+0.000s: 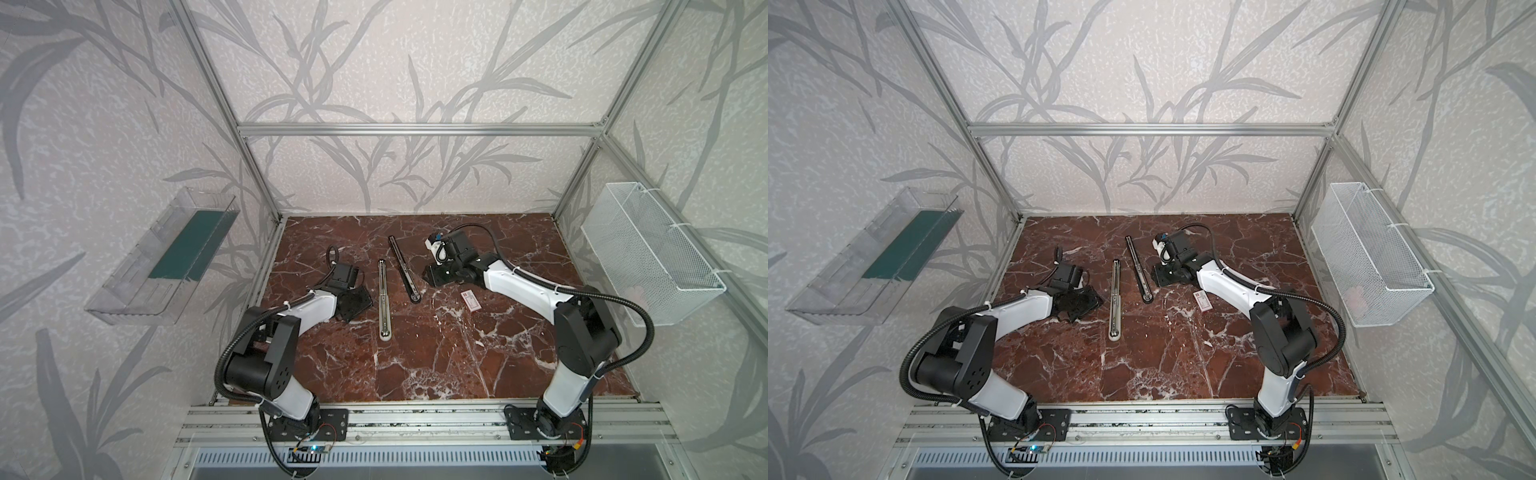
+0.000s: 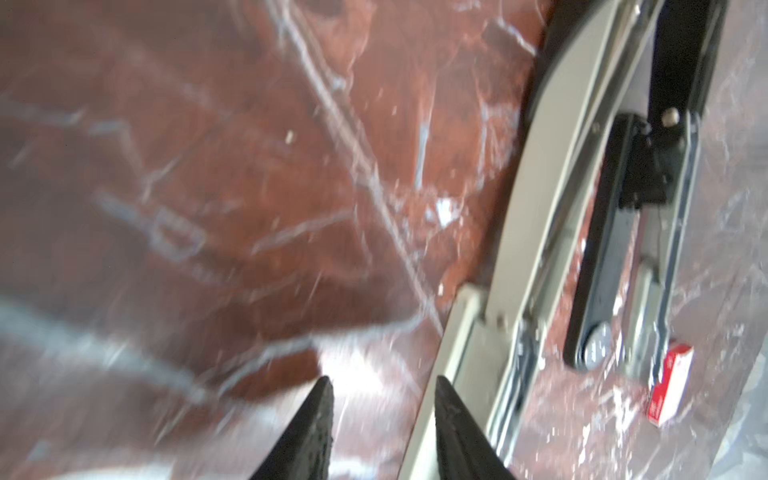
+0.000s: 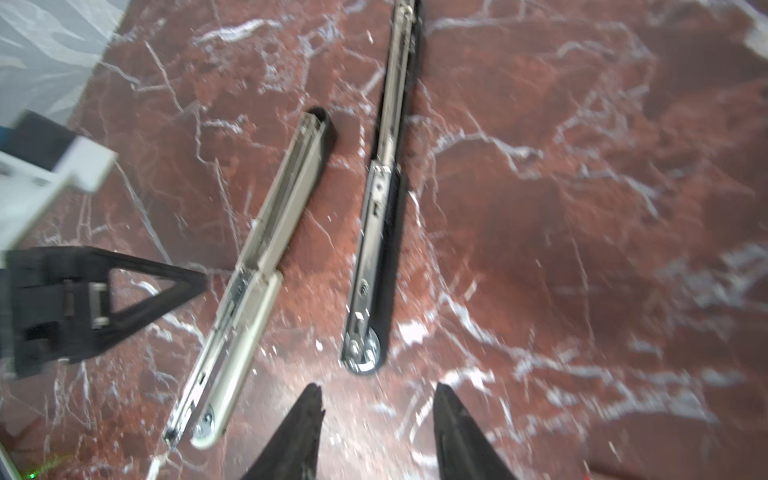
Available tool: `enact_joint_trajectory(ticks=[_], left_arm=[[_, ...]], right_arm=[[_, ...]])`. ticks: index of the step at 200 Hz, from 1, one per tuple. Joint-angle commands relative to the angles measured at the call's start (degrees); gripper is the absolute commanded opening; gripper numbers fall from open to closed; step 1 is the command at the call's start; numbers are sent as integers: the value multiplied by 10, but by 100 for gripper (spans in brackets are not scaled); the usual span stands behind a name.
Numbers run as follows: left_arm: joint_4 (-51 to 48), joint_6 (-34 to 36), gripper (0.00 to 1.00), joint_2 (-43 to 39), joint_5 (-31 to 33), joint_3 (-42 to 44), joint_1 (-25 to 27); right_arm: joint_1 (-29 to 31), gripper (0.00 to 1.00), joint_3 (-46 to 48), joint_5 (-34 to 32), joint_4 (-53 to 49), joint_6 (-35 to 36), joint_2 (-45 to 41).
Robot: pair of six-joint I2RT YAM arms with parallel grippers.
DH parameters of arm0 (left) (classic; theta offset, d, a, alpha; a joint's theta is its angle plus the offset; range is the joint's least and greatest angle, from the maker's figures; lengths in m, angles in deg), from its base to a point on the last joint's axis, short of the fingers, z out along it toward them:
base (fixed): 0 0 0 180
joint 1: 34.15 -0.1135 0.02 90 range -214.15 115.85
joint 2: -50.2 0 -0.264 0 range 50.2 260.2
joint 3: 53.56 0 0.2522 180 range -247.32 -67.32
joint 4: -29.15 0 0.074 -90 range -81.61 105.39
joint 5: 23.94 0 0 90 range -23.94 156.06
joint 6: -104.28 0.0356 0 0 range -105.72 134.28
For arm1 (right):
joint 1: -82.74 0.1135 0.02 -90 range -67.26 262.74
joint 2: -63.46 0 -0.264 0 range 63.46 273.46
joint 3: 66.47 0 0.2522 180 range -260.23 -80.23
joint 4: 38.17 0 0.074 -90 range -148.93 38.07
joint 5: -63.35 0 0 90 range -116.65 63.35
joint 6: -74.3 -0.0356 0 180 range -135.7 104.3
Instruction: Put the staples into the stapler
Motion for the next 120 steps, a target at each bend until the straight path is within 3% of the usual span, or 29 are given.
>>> enact_joint_trajectory(ticks=[1,27,55,75,120], left_arm=[[25,-9,46,-55,-37,31,7],[166,-56,50,-96,-109,101,7],[319,-137,53,-96,-167,146,7],[287,-124,53,-81,-226,111,14],[205,-85,52,-117,-196,91,34]], right_arm=[[-29,53,37,-57,-17,-5,-47],[-85,62,95,-77,0,-17,-63],[-140,66,114,-47,13,-24,-35],[-161,66,100,-23,1,-25,3],[-172,66,93,25,24,-28,56]])
